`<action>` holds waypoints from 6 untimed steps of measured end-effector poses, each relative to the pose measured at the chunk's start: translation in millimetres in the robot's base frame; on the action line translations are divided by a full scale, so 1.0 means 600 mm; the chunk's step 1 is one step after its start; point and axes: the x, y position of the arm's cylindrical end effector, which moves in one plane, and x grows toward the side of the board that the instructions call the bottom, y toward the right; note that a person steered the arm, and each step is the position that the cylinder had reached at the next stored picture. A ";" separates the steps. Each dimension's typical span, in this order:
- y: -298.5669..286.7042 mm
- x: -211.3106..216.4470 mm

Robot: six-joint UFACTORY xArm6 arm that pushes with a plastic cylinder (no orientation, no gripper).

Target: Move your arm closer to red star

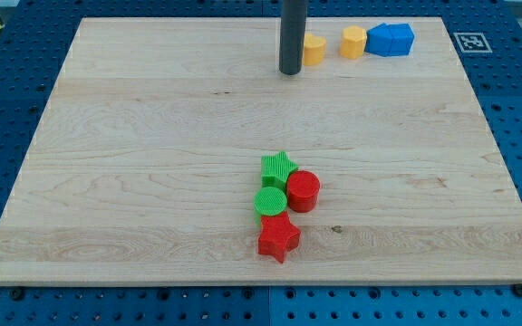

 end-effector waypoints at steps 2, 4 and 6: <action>0.040 -0.047; 0.011 -0.034; -0.102 -0.028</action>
